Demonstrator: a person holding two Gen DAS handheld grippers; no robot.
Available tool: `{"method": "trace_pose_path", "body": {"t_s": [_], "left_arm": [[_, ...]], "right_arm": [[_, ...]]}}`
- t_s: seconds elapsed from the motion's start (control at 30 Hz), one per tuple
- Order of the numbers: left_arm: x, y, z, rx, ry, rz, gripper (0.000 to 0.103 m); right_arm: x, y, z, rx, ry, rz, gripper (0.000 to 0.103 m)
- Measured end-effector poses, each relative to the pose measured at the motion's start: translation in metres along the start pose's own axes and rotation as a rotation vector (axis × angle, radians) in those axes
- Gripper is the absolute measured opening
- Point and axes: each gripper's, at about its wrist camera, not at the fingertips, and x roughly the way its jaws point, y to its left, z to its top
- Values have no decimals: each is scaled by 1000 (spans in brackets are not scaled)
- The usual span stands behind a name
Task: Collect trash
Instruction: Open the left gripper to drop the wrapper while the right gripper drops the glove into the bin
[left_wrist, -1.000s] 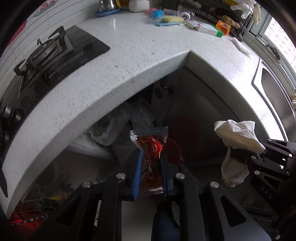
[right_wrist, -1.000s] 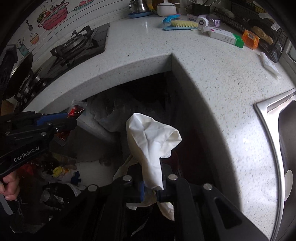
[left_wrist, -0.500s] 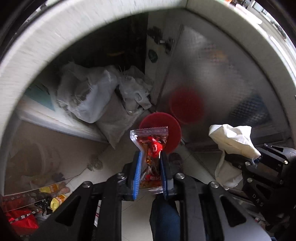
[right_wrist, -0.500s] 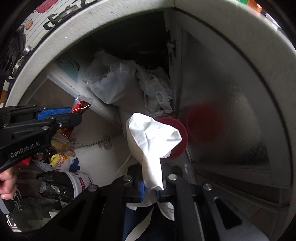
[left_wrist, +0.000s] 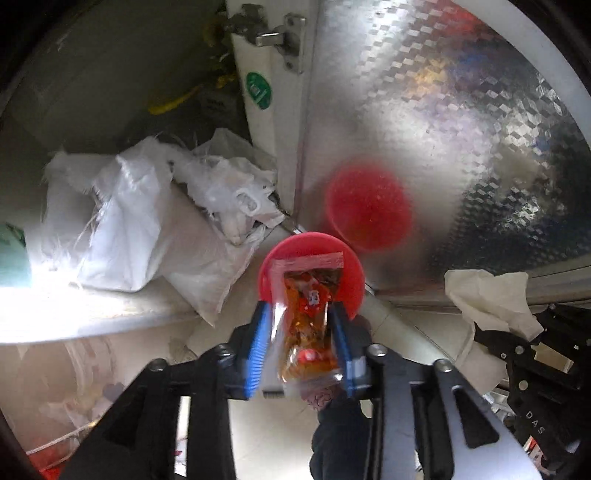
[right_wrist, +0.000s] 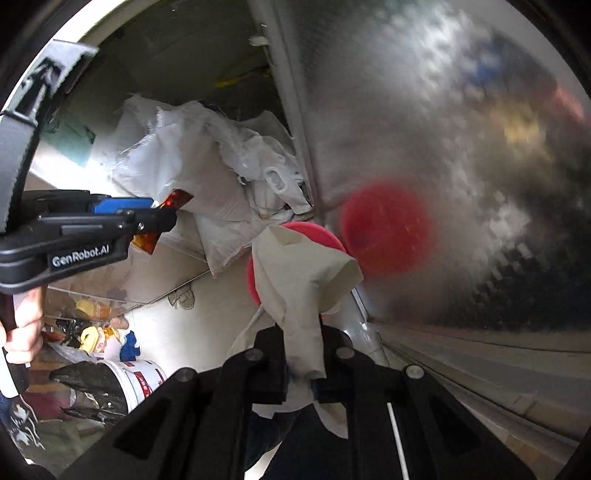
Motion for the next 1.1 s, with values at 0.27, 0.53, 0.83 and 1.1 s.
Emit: {"method": "trace_pose_path", "body": {"t_s": [0.27,0.53,0.83,1.1], "left_arm": [[3,-2,4,26,23,3,82],[-19,16,-13,-20,27,8,87],[-20,53,-40,-114,22,58,88],[-8,80,-59,-186,32,85,88]], "right_arm": [[-1,-3,0,7,3,12,8],[-6,2,7,-38,16,37,8],[10,28,25,-137,7,69,8],[43,39,43,-206,41,59,9]]}}
